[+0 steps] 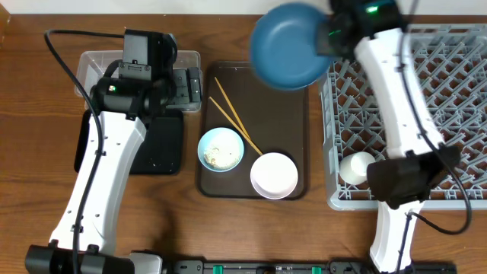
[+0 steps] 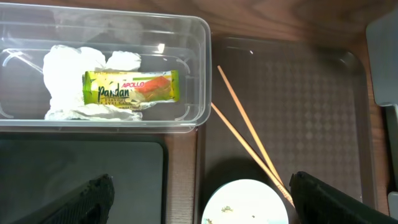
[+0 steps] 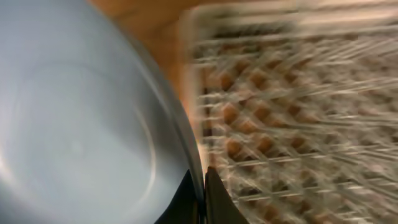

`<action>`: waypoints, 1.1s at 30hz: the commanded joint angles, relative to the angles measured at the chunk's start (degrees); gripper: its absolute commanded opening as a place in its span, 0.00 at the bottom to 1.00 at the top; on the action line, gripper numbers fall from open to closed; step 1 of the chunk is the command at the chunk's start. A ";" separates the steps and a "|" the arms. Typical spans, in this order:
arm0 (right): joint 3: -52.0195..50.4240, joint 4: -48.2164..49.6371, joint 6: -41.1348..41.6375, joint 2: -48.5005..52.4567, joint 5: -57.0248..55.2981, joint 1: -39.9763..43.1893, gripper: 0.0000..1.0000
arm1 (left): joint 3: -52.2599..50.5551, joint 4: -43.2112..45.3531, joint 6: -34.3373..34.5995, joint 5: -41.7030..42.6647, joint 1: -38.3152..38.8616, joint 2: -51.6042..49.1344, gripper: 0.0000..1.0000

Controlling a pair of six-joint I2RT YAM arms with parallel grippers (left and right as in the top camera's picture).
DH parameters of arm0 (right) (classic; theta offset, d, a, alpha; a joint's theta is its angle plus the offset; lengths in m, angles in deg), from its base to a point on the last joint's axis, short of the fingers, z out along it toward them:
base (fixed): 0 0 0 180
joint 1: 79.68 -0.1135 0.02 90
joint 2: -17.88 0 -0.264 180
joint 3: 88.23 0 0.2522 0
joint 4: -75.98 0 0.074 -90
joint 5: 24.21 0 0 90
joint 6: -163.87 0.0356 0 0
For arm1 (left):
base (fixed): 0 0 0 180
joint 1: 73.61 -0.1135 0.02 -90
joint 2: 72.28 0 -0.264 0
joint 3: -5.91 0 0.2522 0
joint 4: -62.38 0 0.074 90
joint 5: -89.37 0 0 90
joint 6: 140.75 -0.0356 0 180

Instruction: Sort waste into correct bins and load items into the dishwasher rack

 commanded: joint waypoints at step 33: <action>7.89 16.28 -54.03 2.89 -27.82 33.27 0.01 | 1.09 -0.17 -0.09 -0.92 -0.24 -0.24 0.94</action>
